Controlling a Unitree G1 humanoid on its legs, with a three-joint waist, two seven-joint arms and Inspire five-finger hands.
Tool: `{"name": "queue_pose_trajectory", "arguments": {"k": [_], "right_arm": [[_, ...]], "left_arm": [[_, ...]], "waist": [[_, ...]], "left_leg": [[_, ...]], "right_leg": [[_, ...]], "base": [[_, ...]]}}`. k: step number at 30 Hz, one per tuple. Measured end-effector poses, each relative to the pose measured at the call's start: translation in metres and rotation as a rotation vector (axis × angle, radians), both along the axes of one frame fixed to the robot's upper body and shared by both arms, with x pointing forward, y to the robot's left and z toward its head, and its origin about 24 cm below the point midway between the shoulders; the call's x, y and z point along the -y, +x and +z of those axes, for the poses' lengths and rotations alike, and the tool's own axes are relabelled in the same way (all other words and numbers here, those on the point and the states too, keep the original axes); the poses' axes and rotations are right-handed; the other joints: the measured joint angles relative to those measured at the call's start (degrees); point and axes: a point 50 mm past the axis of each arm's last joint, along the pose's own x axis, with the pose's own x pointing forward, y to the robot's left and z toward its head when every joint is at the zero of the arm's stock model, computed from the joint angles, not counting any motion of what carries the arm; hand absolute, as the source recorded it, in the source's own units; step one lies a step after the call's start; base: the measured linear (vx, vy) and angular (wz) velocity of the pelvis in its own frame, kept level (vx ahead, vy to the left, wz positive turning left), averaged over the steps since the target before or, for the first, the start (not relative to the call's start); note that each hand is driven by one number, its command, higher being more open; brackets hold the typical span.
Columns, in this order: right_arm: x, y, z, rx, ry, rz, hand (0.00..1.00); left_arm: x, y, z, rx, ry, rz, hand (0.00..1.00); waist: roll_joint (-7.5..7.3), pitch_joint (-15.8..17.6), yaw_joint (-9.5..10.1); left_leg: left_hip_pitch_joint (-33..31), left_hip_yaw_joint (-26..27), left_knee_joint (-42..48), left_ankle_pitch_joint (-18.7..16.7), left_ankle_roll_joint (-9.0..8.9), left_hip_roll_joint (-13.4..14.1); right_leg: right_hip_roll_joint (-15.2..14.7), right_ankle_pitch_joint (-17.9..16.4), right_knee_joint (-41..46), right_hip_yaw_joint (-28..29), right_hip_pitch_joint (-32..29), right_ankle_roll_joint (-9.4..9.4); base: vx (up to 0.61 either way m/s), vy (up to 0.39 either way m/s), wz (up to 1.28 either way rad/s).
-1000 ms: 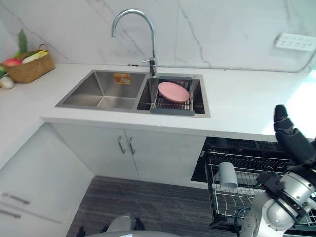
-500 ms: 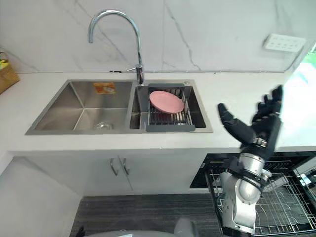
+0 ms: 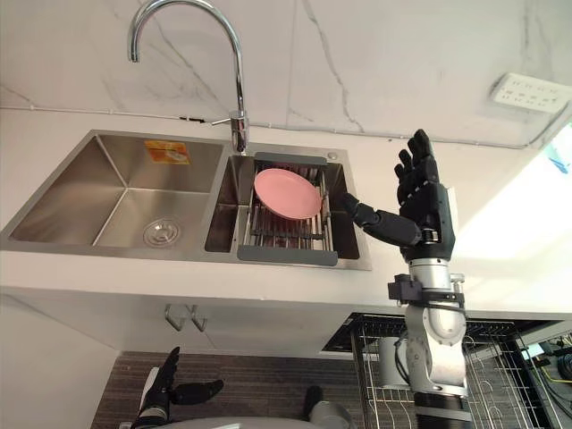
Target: Walk over to the sink, pick up the cup, carry it to the dishwasher, place the cup inside the dishwasher, then close the dishwasher door
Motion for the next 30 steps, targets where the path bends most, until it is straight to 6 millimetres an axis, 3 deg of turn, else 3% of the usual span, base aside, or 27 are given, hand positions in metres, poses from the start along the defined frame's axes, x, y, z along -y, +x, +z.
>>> {"name": "queue_pose_trajectory", "arguments": {"k": [3, 9, 15, 20, 30], "right_arm": [[-0.003, 0.003, -0.003, -0.074, -0.236, -0.010, 1.00], [-0.006, 0.006, -0.011, -0.158, -0.484, -0.059, 1.00], [-0.015, 0.010, -0.022, -0.230, -0.651, -0.093, 1.00], [-0.021, 0.015, -0.028, -0.259, -0.706, -0.105, 1.00], [-0.030, 0.046, -0.037, -0.302, -0.661, -0.170, 1.00]], "left_arm": [[0.002, -0.005, -0.001, -0.023, 0.023, -0.065, 1.00], [0.000, -0.021, -0.005, -0.076, 0.032, -0.071, 1.00], [-0.003, -0.023, -0.007, -0.087, 0.024, -0.045, 1.00], [-0.004, -0.023, -0.006, -0.084, 0.020, -0.036, 1.00], [-0.004, -0.015, -0.006, -0.066, 0.003, -0.006, 1.00]], "waist": [[0.52, 0.04, 1.09], [0.57, 0.02, 1.25], [0.74, 0.12, 1.18], [1.07, 0.31, 1.20], [1.55, 0.61, 1.70]], "left_leg": [[0.12, -0.10, -1.40, 0.72, -0.38, 0.07], [0.70, -0.12, -2.64, 1.40, -0.94, 0.13], [0.83, -0.25, -3.09, 1.71, -1.25, 0.15], [0.65, -0.83, -3.13, 1.74, -1.24, 0.11], [0.60, -2.03, -4.85, 3.25, -1.74, 0.15]], "right_leg": [[0.26, 0.88, -1.57, -0.63, 0.44, -0.09], [0.31, 1.01, -1.87, -0.95, 0.52, -0.26], [0.30, 1.06, -1.90, -1.20, 0.52, -0.33], [0.19, 1.07, -1.91, -1.62, 0.51, -0.33], [0.07, 1.08, -1.94, -3.06, 0.52, -0.34]], "base": [[-0.01, -0.032, 0.07], [-0.02, -0.024, 0.02], [-0.01, -0.003, 0.00], [0.00, 0.002, 0.03], [-0.02, -0.009, 0.07]]}}
